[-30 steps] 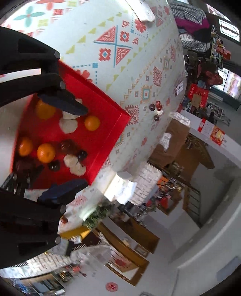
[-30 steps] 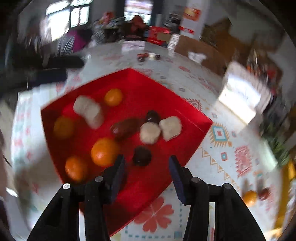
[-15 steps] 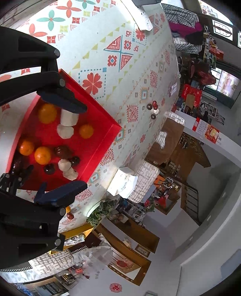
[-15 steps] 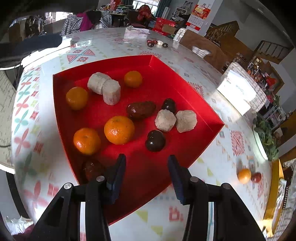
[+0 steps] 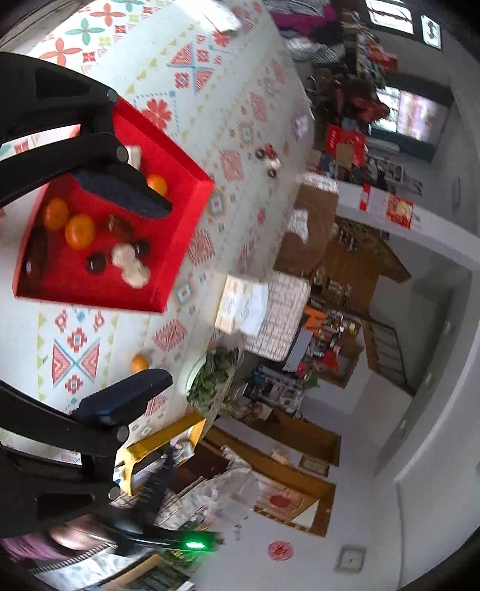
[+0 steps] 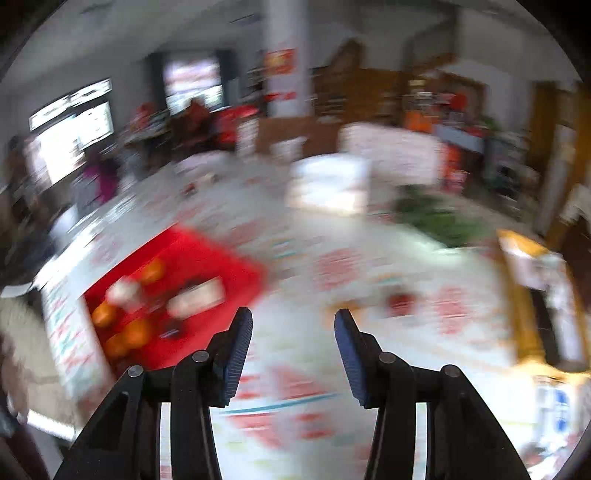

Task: Organize fruits
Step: 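Grasp the last red date with the right gripper while the left grasps an orange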

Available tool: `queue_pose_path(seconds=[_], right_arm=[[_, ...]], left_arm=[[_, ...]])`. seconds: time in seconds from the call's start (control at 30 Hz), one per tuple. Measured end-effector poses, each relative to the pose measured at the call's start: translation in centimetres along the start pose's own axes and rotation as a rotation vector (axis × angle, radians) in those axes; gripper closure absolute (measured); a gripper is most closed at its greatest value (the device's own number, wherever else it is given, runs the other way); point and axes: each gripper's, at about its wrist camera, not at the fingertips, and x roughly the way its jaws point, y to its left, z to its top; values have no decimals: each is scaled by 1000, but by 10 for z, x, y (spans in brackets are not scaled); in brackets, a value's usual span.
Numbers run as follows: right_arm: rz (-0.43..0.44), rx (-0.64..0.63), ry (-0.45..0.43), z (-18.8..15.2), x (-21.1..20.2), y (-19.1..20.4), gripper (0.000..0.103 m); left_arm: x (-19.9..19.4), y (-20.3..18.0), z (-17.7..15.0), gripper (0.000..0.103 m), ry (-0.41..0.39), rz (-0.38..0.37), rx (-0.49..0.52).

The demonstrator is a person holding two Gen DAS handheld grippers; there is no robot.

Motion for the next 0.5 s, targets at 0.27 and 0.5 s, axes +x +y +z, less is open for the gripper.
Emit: queue_pose_path(seconds=[0.27,0.5], right_arm=[[-132,142,-47,63,-16,-105,52],[104,276,205,2,116,-95,52]], left_arm=[[30,-53,-3,19,42,-62,80],[62,-60,-15,19,136,-38,87]])
